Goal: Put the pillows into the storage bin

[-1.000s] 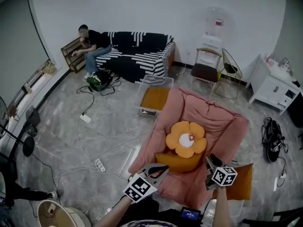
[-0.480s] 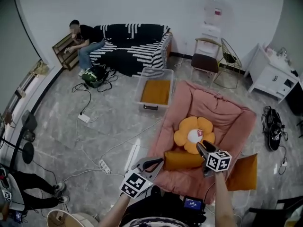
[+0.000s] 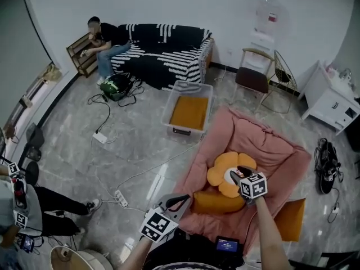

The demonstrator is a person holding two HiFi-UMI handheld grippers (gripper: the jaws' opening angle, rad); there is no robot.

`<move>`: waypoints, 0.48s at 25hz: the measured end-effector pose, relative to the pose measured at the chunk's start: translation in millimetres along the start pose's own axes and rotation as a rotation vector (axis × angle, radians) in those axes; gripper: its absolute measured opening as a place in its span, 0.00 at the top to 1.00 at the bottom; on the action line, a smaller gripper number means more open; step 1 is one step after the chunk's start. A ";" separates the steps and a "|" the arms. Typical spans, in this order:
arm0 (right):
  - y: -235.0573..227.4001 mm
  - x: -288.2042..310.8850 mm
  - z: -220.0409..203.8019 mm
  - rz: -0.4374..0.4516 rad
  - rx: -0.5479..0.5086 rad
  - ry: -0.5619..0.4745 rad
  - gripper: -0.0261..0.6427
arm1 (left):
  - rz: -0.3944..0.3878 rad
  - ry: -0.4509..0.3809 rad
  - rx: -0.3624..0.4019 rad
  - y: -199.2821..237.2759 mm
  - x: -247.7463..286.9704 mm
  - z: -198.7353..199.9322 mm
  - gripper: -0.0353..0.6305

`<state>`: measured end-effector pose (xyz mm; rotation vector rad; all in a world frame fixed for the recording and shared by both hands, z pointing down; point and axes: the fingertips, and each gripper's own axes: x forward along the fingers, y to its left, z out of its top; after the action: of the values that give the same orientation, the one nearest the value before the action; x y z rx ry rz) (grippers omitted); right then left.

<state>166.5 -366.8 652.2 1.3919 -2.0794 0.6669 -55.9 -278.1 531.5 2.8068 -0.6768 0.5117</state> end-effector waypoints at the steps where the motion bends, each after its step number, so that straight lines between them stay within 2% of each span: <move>1: -7.7 10.5 2.0 0.008 -0.038 0.027 0.70 | 0.011 0.001 -0.004 5.3 6.6 2.9 0.93; 6: -43.6 57.9 -3.6 0.052 -0.259 0.174 0.65 | 0.038 0.020 -0.013 16.6 40.4 11.0 0.93; 12: -66.4 123.6 -27.6 0.121 -0.434 0.315 0.54 | 0.057 0.072 -0.025 31.7 69.0 5.4 0.93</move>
<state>194.0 -453.2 762.7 0.8656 -1.9170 0.4147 -11.8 -334.9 556.4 2.7378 -0.7453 0.6075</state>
